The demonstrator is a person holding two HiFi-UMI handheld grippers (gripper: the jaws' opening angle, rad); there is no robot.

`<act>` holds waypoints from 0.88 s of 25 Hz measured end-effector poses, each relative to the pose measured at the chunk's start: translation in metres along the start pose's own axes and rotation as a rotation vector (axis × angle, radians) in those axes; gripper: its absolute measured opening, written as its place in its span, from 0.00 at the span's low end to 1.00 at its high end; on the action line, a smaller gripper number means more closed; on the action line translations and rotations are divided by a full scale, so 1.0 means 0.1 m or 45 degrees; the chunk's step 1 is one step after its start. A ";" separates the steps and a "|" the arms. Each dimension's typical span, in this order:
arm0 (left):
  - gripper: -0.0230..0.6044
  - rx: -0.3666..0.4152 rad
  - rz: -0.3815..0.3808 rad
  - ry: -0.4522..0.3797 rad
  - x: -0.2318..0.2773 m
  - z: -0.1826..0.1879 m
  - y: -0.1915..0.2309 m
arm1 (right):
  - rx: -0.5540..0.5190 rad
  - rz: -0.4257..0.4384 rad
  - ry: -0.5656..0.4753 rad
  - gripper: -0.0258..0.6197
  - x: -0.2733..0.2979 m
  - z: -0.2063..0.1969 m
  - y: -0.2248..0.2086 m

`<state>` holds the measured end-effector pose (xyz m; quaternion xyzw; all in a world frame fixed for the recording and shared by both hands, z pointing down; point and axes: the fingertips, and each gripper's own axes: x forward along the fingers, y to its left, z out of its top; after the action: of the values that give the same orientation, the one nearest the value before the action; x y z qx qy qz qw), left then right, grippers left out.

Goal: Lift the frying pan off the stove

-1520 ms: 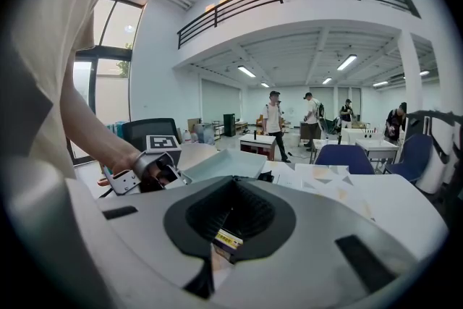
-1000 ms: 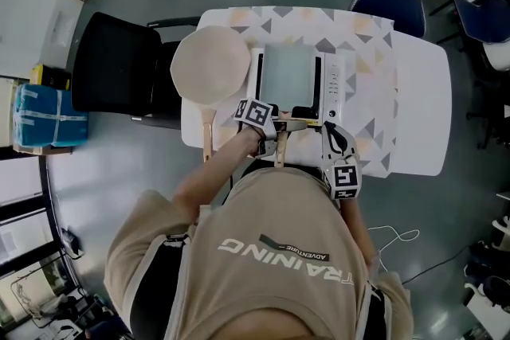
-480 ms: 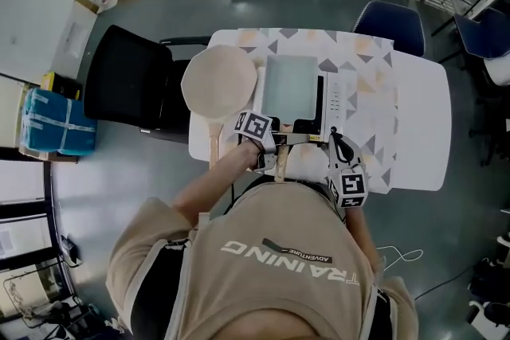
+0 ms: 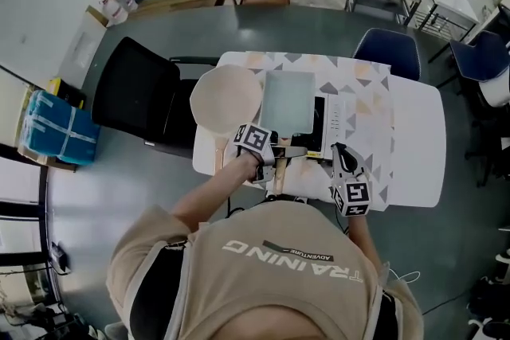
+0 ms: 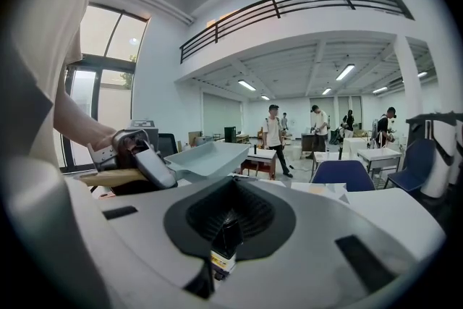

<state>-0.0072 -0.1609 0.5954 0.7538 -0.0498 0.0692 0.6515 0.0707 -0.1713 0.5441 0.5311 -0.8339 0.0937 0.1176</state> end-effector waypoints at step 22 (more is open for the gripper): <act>0.23 0.072 -0.075 0.026 -0.15 -0.19 -0.31 | 0.028 -0.002 -0.033 0.04 -0.16 -0.01 0.30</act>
<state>-0.0174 -0.1378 0.5649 0.7722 -0.0190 0.0593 0.6323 0.0498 -0.1448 0.5400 0.5341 -0.8338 0.0961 0.1010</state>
